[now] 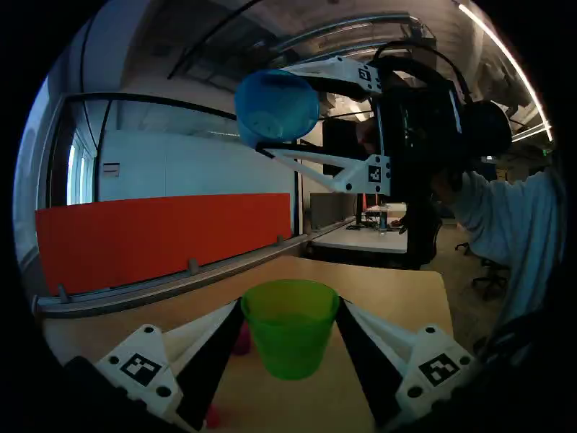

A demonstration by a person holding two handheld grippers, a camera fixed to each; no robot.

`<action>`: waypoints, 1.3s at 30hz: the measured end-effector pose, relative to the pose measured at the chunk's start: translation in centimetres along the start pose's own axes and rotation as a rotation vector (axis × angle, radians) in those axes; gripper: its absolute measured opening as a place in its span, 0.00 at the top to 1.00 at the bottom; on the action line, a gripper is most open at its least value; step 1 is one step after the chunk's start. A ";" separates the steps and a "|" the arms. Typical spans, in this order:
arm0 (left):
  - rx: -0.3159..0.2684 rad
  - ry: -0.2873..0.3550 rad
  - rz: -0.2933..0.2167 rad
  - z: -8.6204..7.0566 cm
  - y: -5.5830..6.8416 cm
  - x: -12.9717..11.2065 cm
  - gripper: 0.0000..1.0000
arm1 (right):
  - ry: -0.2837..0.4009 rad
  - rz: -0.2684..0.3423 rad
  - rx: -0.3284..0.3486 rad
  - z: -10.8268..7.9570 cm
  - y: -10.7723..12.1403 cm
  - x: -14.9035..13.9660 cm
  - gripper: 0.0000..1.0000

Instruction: Pour water

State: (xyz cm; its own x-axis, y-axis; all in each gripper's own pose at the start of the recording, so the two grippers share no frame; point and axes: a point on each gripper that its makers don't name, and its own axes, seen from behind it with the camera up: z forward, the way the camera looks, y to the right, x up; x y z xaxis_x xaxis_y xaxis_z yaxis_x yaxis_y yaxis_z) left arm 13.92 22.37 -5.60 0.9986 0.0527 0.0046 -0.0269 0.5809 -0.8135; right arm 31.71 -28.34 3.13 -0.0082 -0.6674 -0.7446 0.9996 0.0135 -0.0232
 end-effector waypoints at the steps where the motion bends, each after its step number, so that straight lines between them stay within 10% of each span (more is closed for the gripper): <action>1: 0.001 0.000 0.001 0.0 0.0 0.0 0.12 | -0.003 0.021 0.001 -0.1 0.0 -0.2 0.11; 13: 0.015 0.005 0.006 -0.4 -0.3 0.5 0.12 | -0.002 0.418 -0.001 -1.7 -0.3 -0.6 0.11; 32: 0.037 0.016 0.022 -0.7 -0.9 1.8 0.12 | 0.039 1.281 0.089 -3.7 -2.5 2.2 0.11; 39: 0.043 0.017 0.029 -0.8 -1.0 2.0 0.12 | 0.045 1.437 0.108 -4.1 -2.7 2.5 0.11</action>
State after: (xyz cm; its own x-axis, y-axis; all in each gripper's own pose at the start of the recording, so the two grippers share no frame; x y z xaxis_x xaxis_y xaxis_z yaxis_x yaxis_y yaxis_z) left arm 16.02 21.29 -5.27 0.9980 0.0565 -0.0289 -0.0576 0.6139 -0.7873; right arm 28.92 -26.99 -1.36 0.9899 -0.1008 -0.0995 0.1399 0.5845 0.7993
